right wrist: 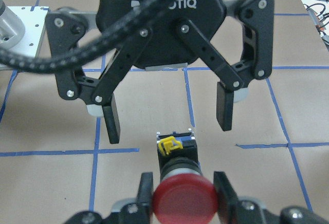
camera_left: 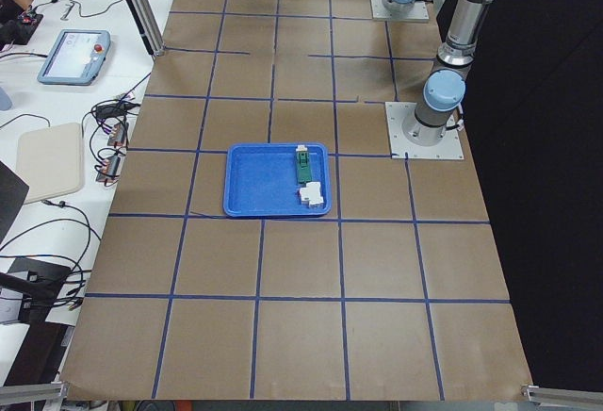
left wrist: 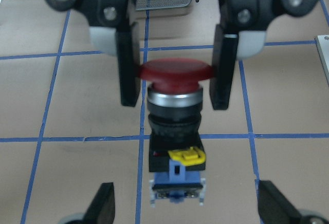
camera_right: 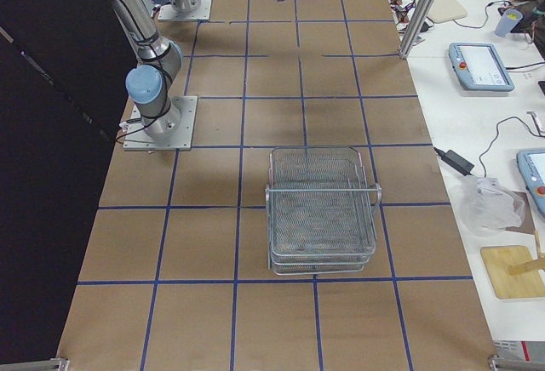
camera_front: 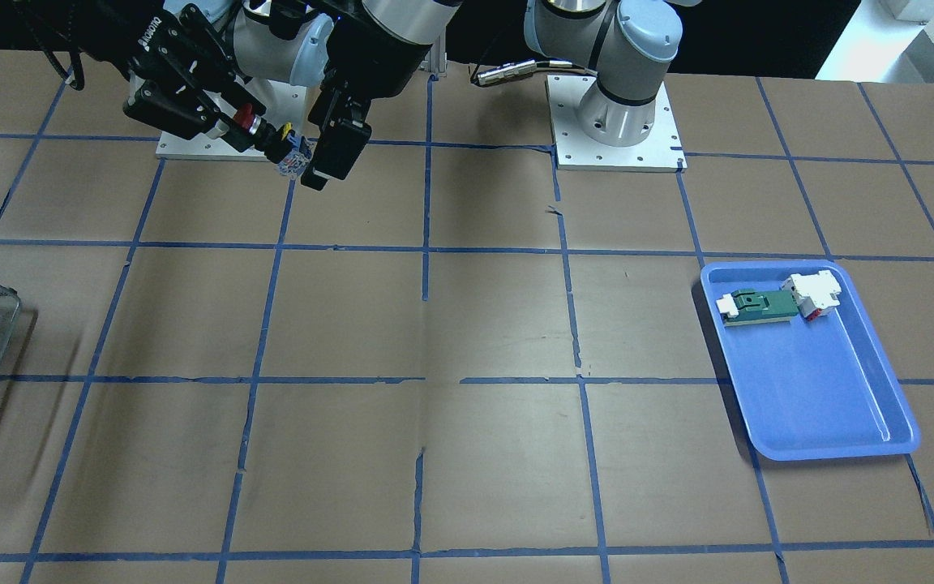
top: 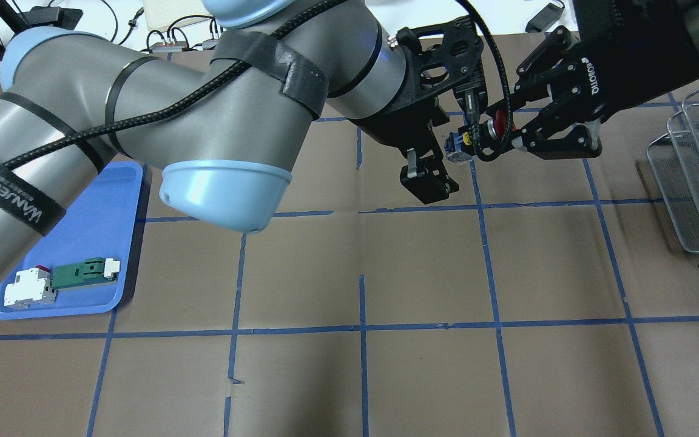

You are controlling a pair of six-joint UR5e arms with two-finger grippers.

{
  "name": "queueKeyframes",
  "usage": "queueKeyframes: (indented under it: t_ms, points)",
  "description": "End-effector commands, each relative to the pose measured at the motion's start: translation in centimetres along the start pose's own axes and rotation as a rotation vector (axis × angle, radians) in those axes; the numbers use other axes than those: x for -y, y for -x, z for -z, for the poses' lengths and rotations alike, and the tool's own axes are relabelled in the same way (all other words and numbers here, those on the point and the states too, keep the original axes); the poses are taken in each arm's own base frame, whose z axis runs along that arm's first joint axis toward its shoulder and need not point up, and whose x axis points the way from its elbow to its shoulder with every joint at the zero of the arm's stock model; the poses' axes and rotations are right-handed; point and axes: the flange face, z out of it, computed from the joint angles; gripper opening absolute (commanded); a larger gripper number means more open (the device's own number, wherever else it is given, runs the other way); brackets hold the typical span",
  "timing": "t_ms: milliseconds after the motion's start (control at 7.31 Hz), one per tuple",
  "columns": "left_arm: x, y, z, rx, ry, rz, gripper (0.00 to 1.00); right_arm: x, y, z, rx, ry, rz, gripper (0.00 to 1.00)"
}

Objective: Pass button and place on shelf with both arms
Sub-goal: 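Open the left gripper and pull it back while the right gripper carries the button, then lower the button into the wire mesh basket with the right gripper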

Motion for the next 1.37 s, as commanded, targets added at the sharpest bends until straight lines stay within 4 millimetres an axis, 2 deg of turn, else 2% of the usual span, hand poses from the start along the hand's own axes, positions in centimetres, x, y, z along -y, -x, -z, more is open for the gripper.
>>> queueKeyframes:
  t_ms: [0, 137, 274, 410, 547, 684, 821, 957, 1094, 1231]
  points:
    - [-1.7, 0.3, 2.8, 0.118, 0.115, 0.333, 1.0, -1.9, -1.2, 0.0, -0.005, 0.103, 0.005, 0.0]
    - [-4.3, 2.3, 4.1, 0.18, 0.162, 0.471, 1.0, -4.5, -3.0, -0.6, 0.003, 0.206, -0.002, 0.0]
    - [-8.0, 4.8, 5.1, 0.238, 0.196, 0.676, 1.0, -8.9, -4.6, -0.4, 0.021, 0.311, -0.049, 0.0]
    - [-10.5, 5.8, 5.8, 0.339, 0.309, 0.791, 1.0, -14.3, -6.0, 2.4, -0.011, 0.371, -0.153, 0.0]
    - [-12.5, 6.6, 6.0, 0.402, 0.386, 0.905, 1.0, -18.5, -7.1, 5.7, -0.052, 0.483, -0.197, 0.0]
    - [-14.5, 7.9, 6.0, 0.434, 0.393, 1.082, 1.0, -22.9, -9.5, 7.4, -0.036, 0.591, -0.193, 0.0]
    - [-15.8, 8.2, 6.6, 0.439, 0.411, 1.164, 1.0, -26.0, -11.7, 10.4, -0.038, 0.659, -0.165, 0.0]
    - [-16.3, 8.0, 6.9, 0.427, 0.432, 1.187, 1.0, -30.3, -13.2, 12.6, -0.019, 0.703, -0.188, 0.0]
    - [-16.9, 8.2, 7.7, 0.41, 0.453, 1.216, 1.0, -33.8, -14.4, 13.7, -0.029, 0.754, -0.115, 0.0]
    - [-18.1, 8.5, 8.5, 0.397, 0.475, 1.279, 1.0, -37.1, -13.7, 14.1, -0.013, 0.748, -0.146, 0.0]
